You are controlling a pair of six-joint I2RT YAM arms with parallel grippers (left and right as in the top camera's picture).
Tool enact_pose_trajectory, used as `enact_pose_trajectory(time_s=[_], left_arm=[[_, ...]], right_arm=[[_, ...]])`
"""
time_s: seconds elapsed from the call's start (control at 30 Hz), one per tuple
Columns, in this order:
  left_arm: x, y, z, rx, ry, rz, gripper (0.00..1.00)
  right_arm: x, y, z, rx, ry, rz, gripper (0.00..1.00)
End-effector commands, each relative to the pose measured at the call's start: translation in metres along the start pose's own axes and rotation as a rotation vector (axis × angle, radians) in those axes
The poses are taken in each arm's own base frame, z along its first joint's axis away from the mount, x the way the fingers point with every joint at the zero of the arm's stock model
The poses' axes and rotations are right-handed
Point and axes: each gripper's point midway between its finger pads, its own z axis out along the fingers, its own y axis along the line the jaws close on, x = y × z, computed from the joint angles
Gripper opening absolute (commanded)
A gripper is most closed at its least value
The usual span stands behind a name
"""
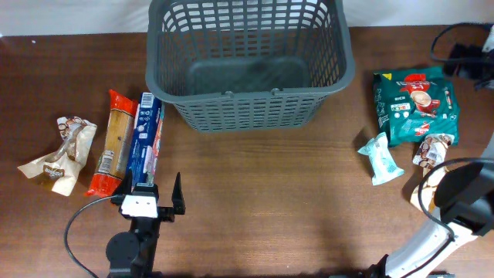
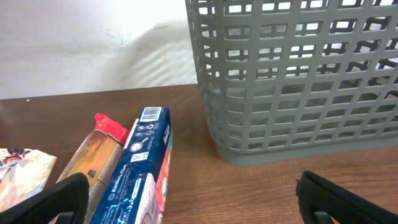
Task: Pack container
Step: 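Release the basket and move the right gripper to the green Nescafé bag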
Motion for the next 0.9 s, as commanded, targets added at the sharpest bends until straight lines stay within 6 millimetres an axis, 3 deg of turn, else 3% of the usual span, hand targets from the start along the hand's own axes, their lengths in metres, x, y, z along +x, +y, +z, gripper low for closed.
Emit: enact_pose_trajectory(time_s=[0.0,0.2,0.43,0.67,0.73,0.77,0.8,0.83,0.87], left_arm=[[0.001,-0.003,0.0,0.014,-0.002,-0.005,0.99],[0.001,-0.003,0.0,0.014,-0.002,-0.005,0.99],[0.001,-0.003,0.0,0.014,-0.002,-0.005,0.99],[0.001,-0.003,0.0,0.014,-0.002,-0.005,0.99],[0.001,-0.003,0.0,0.014,-0.002,-0.005,0.99],[0.001,-0.003,0.0,0.014,-0.002,-0.005,0.99],[0.001,-0.003,0.0,0.014,-0.002,-0.005,0.99],[0.001,-0.003,0.0,0.014,-0.002,-0.005,0.99],[0.001,-0.003,0.0,0.014,-0.002,-0.005,0.99]], right_arm=[[0.006,0.001,0.033,-0.04,0.01,-0.231,0.99],[0.008,-0.015,0.085,-0.03,0.019,-0.253,0.99],[0.053,-0.021,0.147,-0.099,0.183,-0.197,0.99],[0.089,-0.011,0.185,-0.16,0.303,-0.126,1.0],[0.096,0.0,0.189,-0.223,0.318,-0.111,0.89],[0.098,0.003,0.19,-0.244,0.322,-0.106,0.78],[0.1,0.006,0.191,-0.256,0.324,-0.103,0.64],[0.101,0.009,0.191,-0.273,0.327,-0.095,0.38],[0.102,0.009,0.19,-0.273,0.33,-0.078,0.28]])
